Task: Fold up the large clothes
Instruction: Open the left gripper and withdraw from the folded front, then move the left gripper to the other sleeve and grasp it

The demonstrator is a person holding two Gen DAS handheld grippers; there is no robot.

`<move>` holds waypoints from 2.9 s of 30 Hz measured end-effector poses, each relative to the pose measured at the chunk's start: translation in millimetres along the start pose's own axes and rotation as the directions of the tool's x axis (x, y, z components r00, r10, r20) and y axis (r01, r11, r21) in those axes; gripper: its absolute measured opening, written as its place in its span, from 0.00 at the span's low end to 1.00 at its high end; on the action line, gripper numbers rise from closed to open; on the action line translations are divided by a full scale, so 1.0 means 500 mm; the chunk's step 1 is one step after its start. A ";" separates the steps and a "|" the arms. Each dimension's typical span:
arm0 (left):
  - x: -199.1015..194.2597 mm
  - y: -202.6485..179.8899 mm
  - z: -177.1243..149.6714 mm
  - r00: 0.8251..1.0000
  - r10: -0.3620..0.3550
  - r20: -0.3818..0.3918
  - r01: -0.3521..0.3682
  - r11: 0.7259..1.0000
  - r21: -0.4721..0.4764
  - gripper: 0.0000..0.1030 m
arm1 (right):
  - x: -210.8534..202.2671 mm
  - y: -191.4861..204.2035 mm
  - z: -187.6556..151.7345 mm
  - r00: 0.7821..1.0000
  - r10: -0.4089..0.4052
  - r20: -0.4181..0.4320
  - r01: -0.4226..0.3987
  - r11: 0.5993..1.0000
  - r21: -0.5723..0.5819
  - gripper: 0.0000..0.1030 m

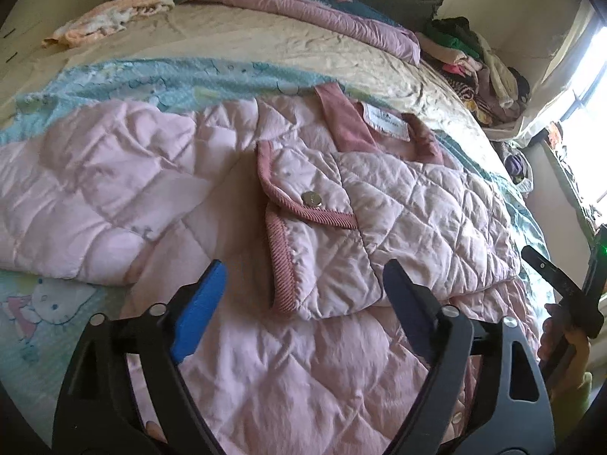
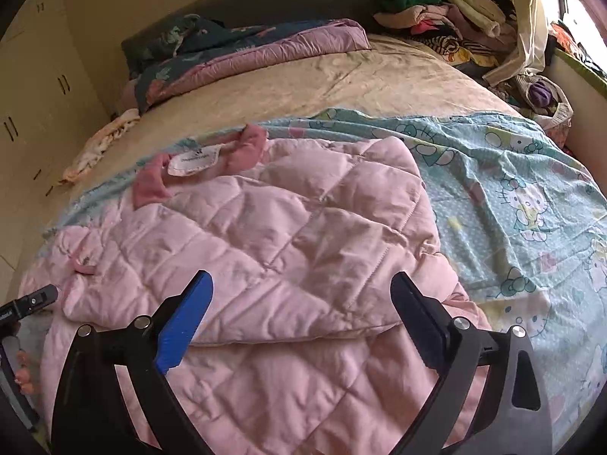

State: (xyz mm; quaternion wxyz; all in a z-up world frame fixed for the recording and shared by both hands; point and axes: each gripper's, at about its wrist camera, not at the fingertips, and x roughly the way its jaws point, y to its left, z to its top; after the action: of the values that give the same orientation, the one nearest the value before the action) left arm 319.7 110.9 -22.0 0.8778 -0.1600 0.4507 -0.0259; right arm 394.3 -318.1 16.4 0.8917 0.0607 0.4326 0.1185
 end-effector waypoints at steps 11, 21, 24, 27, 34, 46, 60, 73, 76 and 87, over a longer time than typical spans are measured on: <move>-0.084 0.046 -0.003 0.992 0.102 0.074 -0.101 0.995 -0.022 0.91 | -0.048 0.096 0.001 0.998 0.050 0.035 -0.048 0.997 -0.064 0.96; -0.133 0.100 -0.004 0.984 0.146 0.105 -0.137 0.987 -0.089 0.91 | -0.092 0.221 0.009 0.992 0.109 0.058 -0.098 0.982 -0.161 0.96; -0.150 0.119 0.002 0.976 0.181 0.122 -0.169 0.980 -0.107 0.91 | -0.099 0.257 0.006 0.990 0.131 0.057 -0.118 0.976 -0.182 0.96; -0.165 0.151 0.001 0.969 0.206 0.134 -0.186 0.971 -0.149 0.91 | -0.102 0.293 0.003 0.988 0.147 0.053 -0.134 0.971 -0.197 0.96; -0.180 0.254 0.005 0.949 0.291 0.122 -0.252 0.931 -0.265 0.91 | -0.099 0.386 -0.003 0.981 0.190 0.035 -0.175 0.952 -0.252 0.96; -0.212 0.391 0.004 0.928 0.359 0.101 -0.287 0.860 -0.422 0.91 | -0.080 0.559 -0.024 0.961 0.278 -0.018 -0.268 0.906 -0.328 0.96; -0.203 0.539 -0.010 0.917 0.398 0.027 -0.311 0.756 -0.577 0.91 | -0.037 0.719 -0.051 0.947 0.310 -0.083 -0.315 0.851 -0.421 0.96; -0.146 0.686 -0.017 0.903 0.429 -0.027 -0.321 0.631 -0.706 0.91 | -0.005 0.734 -0.083 0.945 0.305 -0.121 -0.327 0.835 -0.442 0.96; -0.145 0.722 -0.021 0.905 0.426 0.010 -0.277 0.606 -0.746 0.91 | 0.005 0.715 -0.079 0.948 0.294 -0.121 -0.317 0.845 -0.431 0.96; -0.162 0.774 -0.024 0.883 0.463 0.078 -0.219 0.553 -0.804 0.77 | 0.015 0.651 -0.070 0.961 0.256 -0.108 -0.277 0.865 -0.418 0.96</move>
State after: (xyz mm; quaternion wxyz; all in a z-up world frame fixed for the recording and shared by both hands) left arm 224.0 489.7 -82.5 0.7634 -0.4324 0.3100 0.3662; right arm 319.6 -1.9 57.5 0.8473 -0.0807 0.4049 0.3340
